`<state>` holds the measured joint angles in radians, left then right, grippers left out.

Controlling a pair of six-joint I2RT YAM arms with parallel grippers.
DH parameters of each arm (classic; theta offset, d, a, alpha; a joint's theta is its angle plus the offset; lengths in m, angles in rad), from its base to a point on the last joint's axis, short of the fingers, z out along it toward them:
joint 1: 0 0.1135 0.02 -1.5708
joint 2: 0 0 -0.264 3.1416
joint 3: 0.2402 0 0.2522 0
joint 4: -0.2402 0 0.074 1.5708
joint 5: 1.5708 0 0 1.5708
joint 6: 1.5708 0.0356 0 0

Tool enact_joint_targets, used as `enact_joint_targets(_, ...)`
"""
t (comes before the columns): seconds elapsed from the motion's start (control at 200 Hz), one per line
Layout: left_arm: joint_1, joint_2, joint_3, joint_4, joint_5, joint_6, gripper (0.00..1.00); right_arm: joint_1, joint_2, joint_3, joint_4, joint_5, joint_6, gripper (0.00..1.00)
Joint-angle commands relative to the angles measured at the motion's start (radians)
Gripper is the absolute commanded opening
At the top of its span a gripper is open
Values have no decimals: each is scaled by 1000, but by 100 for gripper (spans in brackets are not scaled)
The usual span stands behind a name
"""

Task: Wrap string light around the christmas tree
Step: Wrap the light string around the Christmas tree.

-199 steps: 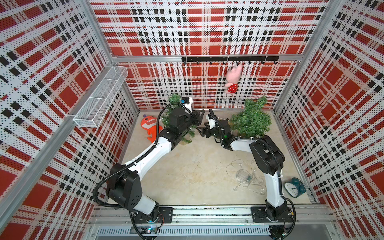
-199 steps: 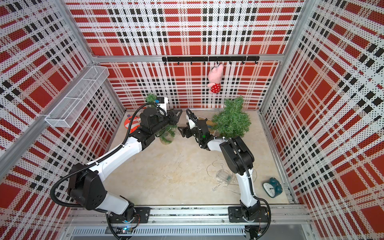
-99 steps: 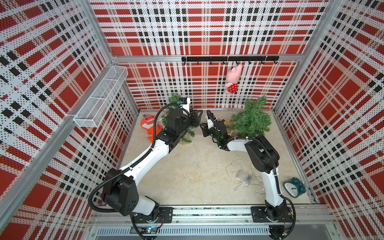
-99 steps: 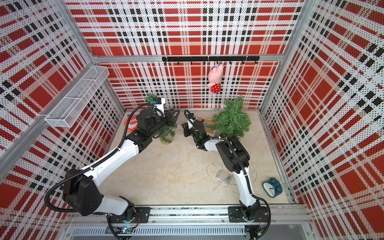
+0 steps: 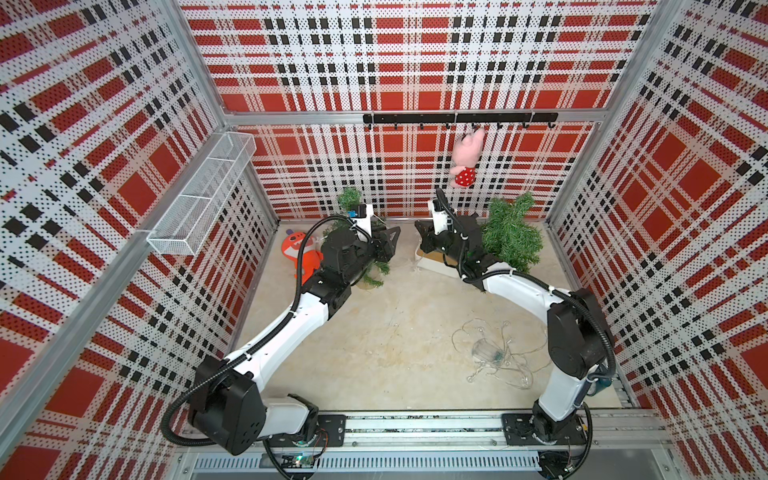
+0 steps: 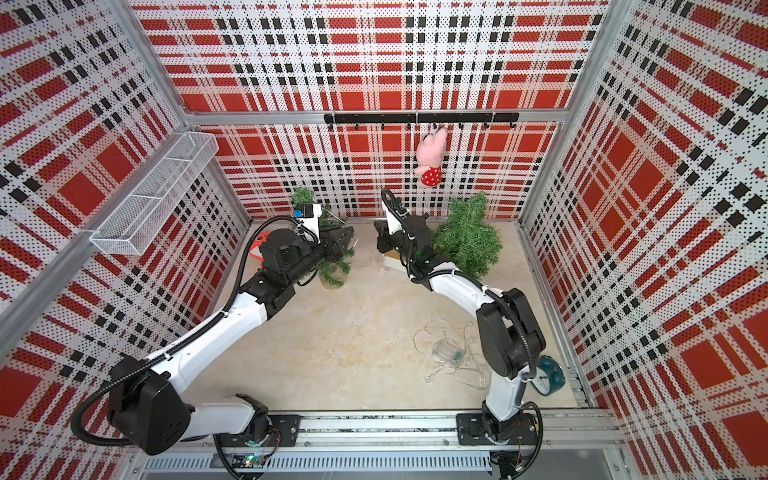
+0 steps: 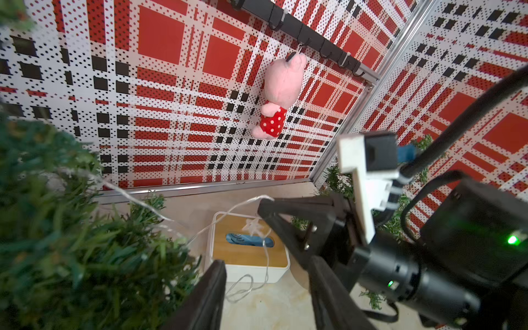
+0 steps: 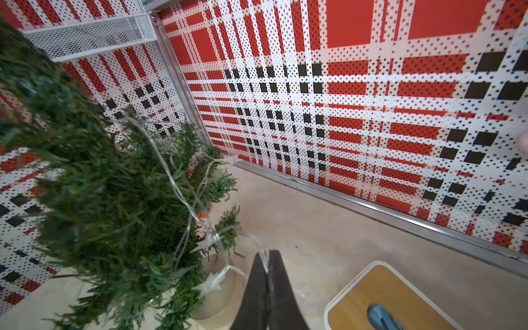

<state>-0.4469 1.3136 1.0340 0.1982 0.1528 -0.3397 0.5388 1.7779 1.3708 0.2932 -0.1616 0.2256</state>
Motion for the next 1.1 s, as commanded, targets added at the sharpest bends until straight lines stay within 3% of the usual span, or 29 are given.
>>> enact_joint_targets(0.0,21,-55,-52,55,29,33,56,-3,-74,79,-127,-44,-2,3)
enact_joint_targets(0.281,62,-147,-157,118,72,34,64,-2,-132,183,-177,-112,78,3)
enact_joint_targets(0.381,-2,-152,-188,148,68,94,65,-2,-142,189,-160,-134,104,3)
enact_joint_targets(0.521,-118,-124,-221,193,-45,203,67,-2,-152,178,-118,-164,160,3)
enact_joint_targets(0.762,-26,-61,-184,254,-28,20,59,4,-187,158,-93,-181,161,3)
enact_joint_targets(0.927,-43,19,-97,267,-36,30,64,5,-193,138,-61,-203,185,4)
enact_joint_targets(1.097,-53,135,-27,352,-53,19,62,11,-194,131,-40,-238,214,4)
